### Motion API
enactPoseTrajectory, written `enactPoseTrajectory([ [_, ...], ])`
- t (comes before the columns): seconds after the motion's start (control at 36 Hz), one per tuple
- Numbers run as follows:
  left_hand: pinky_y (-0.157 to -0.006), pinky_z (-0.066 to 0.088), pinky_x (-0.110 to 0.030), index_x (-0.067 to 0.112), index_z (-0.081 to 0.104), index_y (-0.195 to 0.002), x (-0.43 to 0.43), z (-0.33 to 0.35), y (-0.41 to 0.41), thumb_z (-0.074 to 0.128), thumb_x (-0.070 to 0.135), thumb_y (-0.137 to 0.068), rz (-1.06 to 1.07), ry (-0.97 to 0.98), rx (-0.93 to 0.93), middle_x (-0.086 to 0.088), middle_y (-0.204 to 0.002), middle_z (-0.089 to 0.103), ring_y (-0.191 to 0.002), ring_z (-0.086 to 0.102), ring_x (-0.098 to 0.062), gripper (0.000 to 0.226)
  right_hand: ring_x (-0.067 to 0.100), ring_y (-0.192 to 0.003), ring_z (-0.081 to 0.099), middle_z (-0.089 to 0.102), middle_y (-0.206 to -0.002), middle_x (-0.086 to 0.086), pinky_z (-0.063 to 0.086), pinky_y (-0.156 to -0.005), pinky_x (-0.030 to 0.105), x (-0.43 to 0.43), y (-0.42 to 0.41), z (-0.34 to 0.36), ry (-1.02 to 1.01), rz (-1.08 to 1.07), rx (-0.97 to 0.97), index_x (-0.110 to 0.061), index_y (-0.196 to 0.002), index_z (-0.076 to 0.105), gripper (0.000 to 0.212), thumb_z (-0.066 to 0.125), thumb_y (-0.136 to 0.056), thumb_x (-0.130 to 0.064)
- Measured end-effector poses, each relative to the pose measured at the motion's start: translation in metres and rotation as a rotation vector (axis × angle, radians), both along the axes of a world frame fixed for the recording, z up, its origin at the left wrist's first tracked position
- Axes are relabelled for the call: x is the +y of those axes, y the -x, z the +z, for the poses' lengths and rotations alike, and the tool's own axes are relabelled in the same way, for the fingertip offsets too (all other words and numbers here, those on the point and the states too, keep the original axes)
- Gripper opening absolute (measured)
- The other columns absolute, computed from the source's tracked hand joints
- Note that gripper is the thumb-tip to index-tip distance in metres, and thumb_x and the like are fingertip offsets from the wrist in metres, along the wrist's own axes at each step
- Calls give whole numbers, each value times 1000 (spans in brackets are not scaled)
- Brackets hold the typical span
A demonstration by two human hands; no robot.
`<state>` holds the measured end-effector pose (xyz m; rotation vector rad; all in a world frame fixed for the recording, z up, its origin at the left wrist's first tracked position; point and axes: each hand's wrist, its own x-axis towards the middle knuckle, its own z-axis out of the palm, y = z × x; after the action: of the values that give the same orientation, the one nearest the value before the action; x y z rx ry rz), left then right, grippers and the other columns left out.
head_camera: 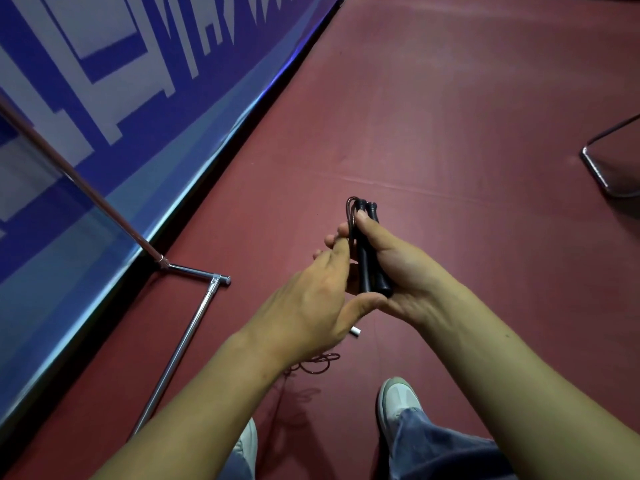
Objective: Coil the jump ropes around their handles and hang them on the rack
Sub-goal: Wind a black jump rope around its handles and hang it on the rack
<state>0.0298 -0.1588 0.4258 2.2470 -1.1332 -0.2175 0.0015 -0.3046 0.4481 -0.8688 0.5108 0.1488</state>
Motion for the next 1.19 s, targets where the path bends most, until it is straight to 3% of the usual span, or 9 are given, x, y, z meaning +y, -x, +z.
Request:
enactPoseTrajectory([
  [0.17,-95,49,-40,16,11,-161,0,3,2,45,63,-93,19,19,47,-2,-131,54,-118,54,-21,90,40,-126,63,72,-112,13,47,-110,54,1,2,0,18,28,-25,-13,-100,64,30,56,-103,-41],
  [0.28,-95,52,-44,15,17,-158,0,1,2,38,68,-91,33,-4,72,-2,-135,54,-124,55,-22,88,34,-104,63,72,-107,12,47,-106,51,3,1,0,74,21,-17,-13,-110,63,16,60,-102,-26],
  [0.39,-87,52,-41,17,36,-146,-2,0,2,43,58,-94,66,10,76,4,-120,56,-112,58,-21,66,29,-102,68,75,-105,16,53,-100,43,8,5,0,56,6,-50,-7,-127,63,27,54,-102,-8],
  [0.56,-84,54,-48,25,38,-143,-3,2,4,31,68,-84,80,-16,89,4,-122,59,-110,62,-23,73,29,-105,70,76,-117,12,53,-96,44,8,10,1,78,64,-49,-13,-135,58,30,52,-105,-12],
  [0.64,-80,54,-48,25,39,-142,-1,3,5,32,65,-85,81,-12,49,5,-113,60,-102,63,-26,70,36,-116,69,75,-116,19,48,-108,53,10,9,-1,51,31,-43,-9,-131,56,25,51,-107,-14],
  [0.78,-71,51,-44,18,58,-122,-6,8,16,44,51,-94,179,31,-18,2,-96,65,-89,64,-30,46,41,-108,72,75,-111,24,54,-100,57,14,2,-2,38,-122,-72,-12,-112,47,4,46,-109,-10],
  [0.92,-63,48,-47,14,55,-104,-15,10,29,56,37,-99,269,94,19,-10,-84,67,-76,63,-38,23,33,-81,77,58,-68,6,52,-94,70,12,-2,1,64,-296,-109,-14,-113,46,6,43,-109,-10],
  [1.06,-57,48,-31,27,52,-89,-12,9,25,62,35,-95,332,101,220,3,-74,64,-64,61,-17,14,20,-58,65,45,-65,2,54,-53,33,1,-2,0,354,-296,-128,-14,-120,47,12,44,-109,-14],
  [1.19,-55,50,-23,23,60,-85,-8,6,18,65,37,-95,243,21,468,16,-53,60,-51,58,-5,19,12,-47,35,39,-64,-2,43,-45,28,-8,-5,-1,409,-351,-77,-17,-110,47,7,44,-107,-12],
])
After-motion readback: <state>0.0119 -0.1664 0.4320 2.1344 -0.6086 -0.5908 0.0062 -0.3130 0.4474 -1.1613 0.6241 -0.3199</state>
